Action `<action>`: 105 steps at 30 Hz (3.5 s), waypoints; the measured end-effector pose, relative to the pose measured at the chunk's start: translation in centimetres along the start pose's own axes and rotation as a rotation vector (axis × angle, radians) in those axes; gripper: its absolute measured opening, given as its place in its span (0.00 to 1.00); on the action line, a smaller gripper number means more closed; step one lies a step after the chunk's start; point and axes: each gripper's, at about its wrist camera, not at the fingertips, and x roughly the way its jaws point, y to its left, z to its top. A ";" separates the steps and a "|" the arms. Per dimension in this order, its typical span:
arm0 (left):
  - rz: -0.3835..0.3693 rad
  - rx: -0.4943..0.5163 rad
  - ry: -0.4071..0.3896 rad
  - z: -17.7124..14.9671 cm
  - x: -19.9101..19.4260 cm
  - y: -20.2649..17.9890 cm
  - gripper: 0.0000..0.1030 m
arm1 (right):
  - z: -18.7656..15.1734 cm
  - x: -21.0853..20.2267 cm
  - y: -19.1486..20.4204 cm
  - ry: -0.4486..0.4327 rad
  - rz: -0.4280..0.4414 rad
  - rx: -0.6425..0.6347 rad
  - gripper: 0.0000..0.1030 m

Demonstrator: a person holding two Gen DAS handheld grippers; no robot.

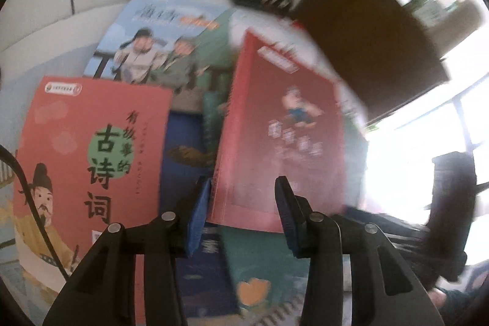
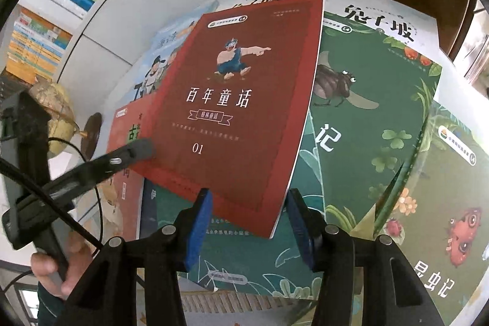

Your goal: Organize books

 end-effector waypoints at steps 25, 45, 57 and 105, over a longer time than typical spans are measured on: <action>-0.264 -0.190 -0.009 -0.1 2.0 0.7 0.38 | 0.3 -0.5 -2.7 0.032 0.124 0.001 0.51; -0.498 -0.472 0.060 0.8 5.3 0.2 0.10 | -1.0 -0.6 -8.1 0.081 0.540 0.346 0.68; -0.536 -0.491 0.083 1.2 6.0 0.4 0.08 | 0.0 1.1 -12.5 -0.036 0.677 0.625 0.35; -0.347 -0.261 0.127 -5.7 5.9 -4.0 0.48 | -2.0 -3.9 -10.3 0.015 0.101 0.098 0.60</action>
